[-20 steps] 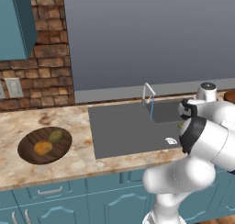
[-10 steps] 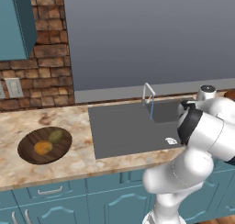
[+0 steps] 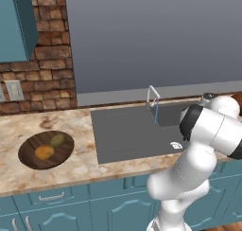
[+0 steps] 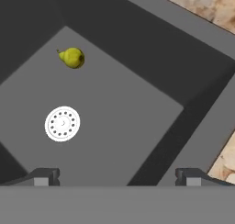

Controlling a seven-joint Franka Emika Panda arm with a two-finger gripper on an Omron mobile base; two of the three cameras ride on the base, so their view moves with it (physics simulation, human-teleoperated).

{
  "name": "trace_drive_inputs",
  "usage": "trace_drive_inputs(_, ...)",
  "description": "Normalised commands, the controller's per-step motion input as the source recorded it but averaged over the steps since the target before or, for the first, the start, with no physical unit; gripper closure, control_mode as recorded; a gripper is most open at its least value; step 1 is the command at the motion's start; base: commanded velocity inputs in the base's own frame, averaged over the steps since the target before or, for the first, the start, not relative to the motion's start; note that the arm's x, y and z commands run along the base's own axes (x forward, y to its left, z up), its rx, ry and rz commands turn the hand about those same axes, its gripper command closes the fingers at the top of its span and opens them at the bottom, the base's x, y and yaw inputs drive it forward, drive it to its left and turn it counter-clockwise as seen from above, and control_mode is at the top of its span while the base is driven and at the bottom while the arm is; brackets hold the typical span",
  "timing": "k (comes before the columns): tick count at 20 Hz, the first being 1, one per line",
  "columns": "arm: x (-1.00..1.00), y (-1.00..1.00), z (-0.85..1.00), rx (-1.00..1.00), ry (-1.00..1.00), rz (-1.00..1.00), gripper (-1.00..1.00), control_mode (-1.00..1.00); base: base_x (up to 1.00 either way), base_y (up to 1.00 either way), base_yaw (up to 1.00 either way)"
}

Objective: Pick the potatos from the sink and place them in one bowl. Place the pear in the other bowl. Then turn off the sink faucet.

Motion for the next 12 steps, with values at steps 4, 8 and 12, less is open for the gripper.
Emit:
trace_drive_inputs(4, 0.09, -0.16, -0.12, 0.0, 0.0, 0.0, -1.0, -1.0, 0.0, 0.0, 0.0)
trace_drive_inputs(8, 0.26, -0.21, -0.15, 0.0, 0.0, 0.0, -1.0, -1.0, 0.0, 0.0, 0.0)
trace_drive_inputs(12, 0.34, -0.1, -0.17, 0.0, 0.0, 0.0, -1.0, -1.0, 0.0, 0.0, 0.0)
